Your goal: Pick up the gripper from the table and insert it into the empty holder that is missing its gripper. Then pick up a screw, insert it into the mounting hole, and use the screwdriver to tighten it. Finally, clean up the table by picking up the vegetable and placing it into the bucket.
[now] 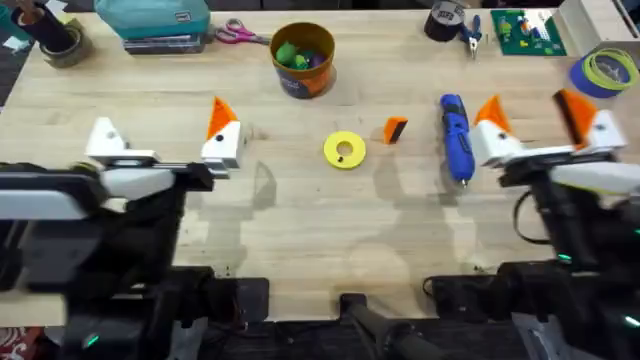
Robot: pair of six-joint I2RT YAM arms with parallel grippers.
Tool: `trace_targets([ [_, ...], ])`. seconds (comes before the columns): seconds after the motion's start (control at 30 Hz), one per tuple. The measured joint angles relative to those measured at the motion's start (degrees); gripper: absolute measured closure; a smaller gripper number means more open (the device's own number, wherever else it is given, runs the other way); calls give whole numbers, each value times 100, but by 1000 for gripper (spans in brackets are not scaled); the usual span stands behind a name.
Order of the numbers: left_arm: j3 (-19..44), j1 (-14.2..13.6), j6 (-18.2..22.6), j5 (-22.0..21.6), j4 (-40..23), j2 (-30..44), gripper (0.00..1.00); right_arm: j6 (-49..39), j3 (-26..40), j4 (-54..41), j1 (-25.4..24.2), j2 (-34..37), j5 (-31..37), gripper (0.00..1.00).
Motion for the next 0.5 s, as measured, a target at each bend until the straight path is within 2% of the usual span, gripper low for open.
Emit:
trace_targets([
  [0.1,714,0,1,0,-656,209,16,2,741,-649,0,91,0,6],
  [0.23,1783,0,-1,-2,-1565,902,16,2,1822,-1888,0,577,-10,5],
  [0.5,3954,0,140,-2,-3211,3149,14,0,3728,-3831,0,2615,-44,5],
])
